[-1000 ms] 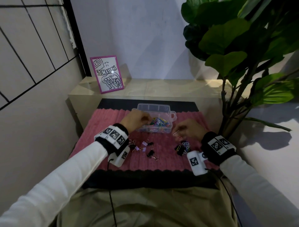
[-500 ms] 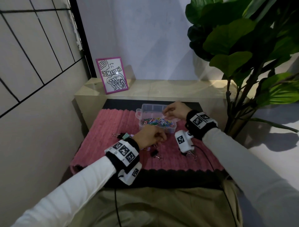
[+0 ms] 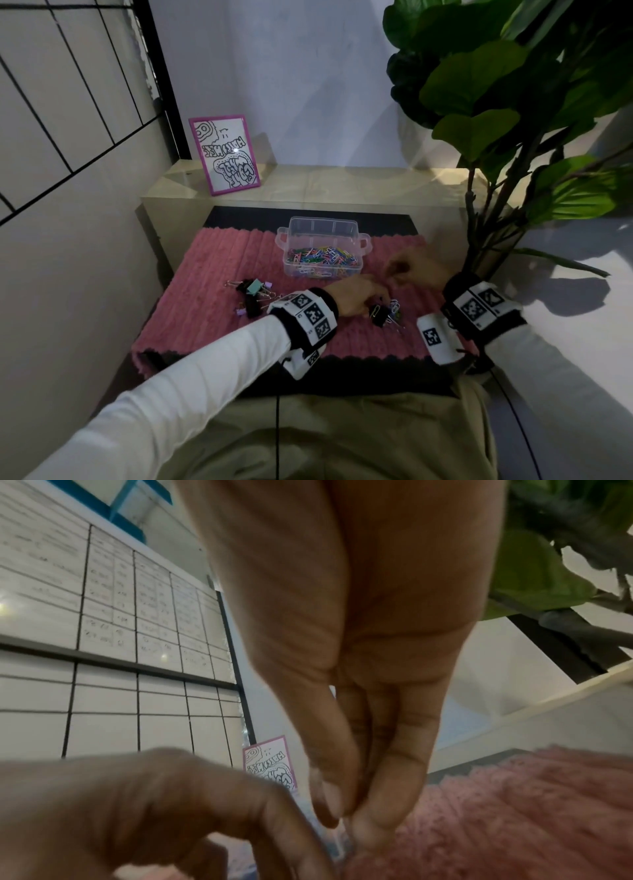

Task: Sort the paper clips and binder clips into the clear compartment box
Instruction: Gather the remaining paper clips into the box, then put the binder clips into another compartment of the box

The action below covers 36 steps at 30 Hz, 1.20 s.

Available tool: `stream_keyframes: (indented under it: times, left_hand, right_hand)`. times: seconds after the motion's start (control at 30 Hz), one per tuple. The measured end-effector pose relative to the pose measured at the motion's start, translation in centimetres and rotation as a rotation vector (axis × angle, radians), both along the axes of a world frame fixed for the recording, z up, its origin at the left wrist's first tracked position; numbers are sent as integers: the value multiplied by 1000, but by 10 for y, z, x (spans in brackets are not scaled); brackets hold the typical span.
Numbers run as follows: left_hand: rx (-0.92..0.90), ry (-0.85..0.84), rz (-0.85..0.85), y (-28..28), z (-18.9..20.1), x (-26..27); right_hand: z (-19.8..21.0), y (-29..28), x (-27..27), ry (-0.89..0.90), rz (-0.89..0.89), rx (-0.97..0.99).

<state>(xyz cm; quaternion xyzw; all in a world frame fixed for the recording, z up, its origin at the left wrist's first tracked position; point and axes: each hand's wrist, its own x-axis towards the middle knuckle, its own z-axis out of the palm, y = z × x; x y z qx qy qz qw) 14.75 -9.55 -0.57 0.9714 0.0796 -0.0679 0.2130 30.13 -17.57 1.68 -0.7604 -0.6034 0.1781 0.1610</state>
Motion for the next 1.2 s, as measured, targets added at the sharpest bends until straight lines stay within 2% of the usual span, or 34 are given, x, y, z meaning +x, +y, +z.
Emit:
stream_keyframes:
  times: [0.1,0.23,0.33,0.47,0.7,0.9,1.03,1.2]
  left_hand:
    - [39,11,33,0,1,3]
    - [69,68,-15,-4,3,10]
    - [53,73,-24,-5,3,12]
    - [51,93,22,7,5,5]
    - [-105,73,218,42,15,-28]
    - [-68,163,198,59,12,-49]
    - [-113,108,233,59,13,-55]
    - [1,-70,225,54,20,-53]
  right_hand:
    - [-7,-6,-4,-113,-5,-99]
    - [-13,-10,-15,-161,80,-274]
    - [-27,-10,-19,-237,102,-236]
    - [-28,-13,-12,-84,44,-115]
    - [-22,-16,3,175,-83,90]
    - [-21,-11,1,368,-104,218]
    - [-11,-9,-6,447,-134,228]
    - [12,20,-12,441,-167,300]
